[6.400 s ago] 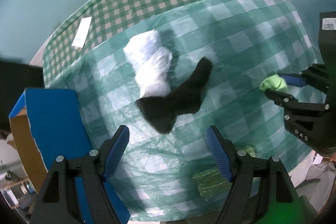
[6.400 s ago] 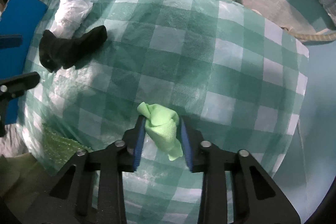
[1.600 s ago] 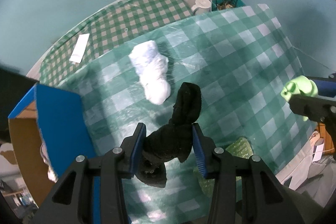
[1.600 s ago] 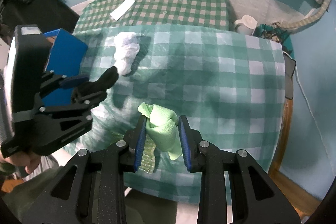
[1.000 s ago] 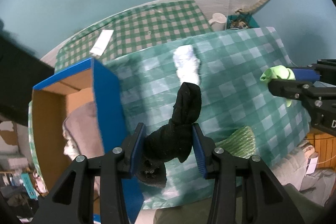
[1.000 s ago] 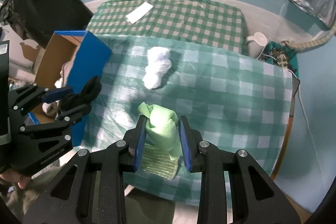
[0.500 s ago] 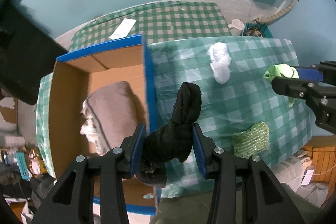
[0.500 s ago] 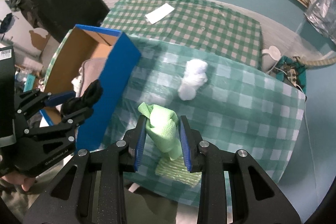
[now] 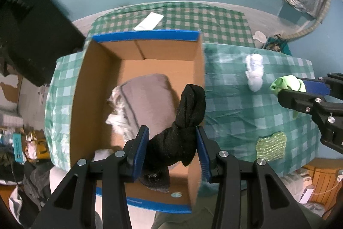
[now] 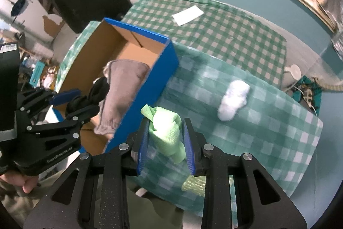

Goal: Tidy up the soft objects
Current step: 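Carry the black sock and green cloth over the cardboard box with both tools, then open both tools to drop the black sock and green cloth into the box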

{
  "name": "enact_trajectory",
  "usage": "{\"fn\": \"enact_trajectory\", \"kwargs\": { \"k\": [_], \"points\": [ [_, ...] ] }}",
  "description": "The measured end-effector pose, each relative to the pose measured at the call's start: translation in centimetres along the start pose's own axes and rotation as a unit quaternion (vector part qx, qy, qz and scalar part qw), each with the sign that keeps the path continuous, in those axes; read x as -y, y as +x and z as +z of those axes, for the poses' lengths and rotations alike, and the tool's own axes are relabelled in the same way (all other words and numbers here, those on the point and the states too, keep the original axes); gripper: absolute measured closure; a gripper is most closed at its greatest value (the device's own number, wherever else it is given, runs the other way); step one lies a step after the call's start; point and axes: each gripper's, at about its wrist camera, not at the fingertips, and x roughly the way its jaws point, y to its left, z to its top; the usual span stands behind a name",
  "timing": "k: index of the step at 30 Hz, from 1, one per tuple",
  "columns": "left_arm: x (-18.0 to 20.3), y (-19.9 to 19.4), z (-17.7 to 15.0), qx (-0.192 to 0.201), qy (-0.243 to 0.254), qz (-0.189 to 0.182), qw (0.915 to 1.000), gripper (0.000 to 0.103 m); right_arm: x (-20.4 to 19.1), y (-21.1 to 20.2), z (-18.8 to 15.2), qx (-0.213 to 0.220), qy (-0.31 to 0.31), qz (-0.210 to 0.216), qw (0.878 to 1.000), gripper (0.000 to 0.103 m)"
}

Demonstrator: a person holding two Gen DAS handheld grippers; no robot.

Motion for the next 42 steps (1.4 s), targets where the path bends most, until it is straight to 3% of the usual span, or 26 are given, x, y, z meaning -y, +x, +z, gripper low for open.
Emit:
{"fn": "enact_trajectory", "kwargs": {
  "k": [18,33,36,40,42],
  "points": [
    [-8.3,1.3,-1.8,-0.019,-0.082,0.022,0.9962,0.059,-7.7,4.4,4.2,-0.026,-0.089,0.015,0.996,0.074],
    [-11.8,3.6,-2.2,-0.042,-0.110,0.019,0.9929,0.058,-10.6,8.0,5.5,-0.055,-0.088,0.020,0.994,0.071],
    [-11.8,4.0,-2.2,-0.045,-0.103,0.024,0.9934,0.055,-10.8,8.2,5.7,-0.056,-0.084,0.013,0.995,0.063],
    [-11.7,4.0,-2.2,-0.043,-0.090,0.032,0.9945,0.039,-10.9,7.8,5.7,-0.048,-0.085,0.005,0.995,0.044],
    [-11.6,3.7,-2.2,-0.039,-0.083,0.037,0.9951,0.033,-10.9,7.6,5.7,-0.044,-0.086,0.001,0.995,0.043]
  ]
}}
